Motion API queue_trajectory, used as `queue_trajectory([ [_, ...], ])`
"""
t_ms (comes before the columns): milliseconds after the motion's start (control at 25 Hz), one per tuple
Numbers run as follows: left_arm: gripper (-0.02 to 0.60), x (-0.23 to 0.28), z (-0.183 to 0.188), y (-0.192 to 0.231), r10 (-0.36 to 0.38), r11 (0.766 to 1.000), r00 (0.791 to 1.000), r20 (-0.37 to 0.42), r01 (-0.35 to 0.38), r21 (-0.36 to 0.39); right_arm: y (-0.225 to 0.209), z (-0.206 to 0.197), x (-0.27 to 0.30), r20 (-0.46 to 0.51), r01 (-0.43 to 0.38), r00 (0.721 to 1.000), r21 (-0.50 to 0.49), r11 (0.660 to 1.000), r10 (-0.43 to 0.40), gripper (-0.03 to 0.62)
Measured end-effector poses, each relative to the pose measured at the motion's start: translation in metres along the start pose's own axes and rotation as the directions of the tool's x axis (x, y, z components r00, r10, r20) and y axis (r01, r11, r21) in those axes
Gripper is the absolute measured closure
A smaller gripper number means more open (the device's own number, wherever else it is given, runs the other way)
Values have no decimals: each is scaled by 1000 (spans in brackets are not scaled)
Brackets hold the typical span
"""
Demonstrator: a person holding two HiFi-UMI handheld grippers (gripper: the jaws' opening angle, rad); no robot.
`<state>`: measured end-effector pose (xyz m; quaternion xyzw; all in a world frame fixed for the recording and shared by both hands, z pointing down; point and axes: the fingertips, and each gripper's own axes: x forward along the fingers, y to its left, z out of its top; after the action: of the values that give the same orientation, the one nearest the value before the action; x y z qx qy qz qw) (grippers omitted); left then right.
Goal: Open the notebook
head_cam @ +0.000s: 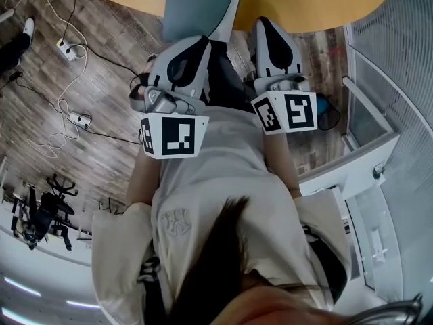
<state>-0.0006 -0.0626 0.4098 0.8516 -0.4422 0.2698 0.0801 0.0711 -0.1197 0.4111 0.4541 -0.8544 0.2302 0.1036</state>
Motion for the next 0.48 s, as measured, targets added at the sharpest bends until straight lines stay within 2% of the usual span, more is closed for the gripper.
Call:
queue_trajectory([
  [480,557,-36,4,33,44,999,998,42,-43,-9,31,4,7,12,8,1000,-25,1000,-8,592],
])
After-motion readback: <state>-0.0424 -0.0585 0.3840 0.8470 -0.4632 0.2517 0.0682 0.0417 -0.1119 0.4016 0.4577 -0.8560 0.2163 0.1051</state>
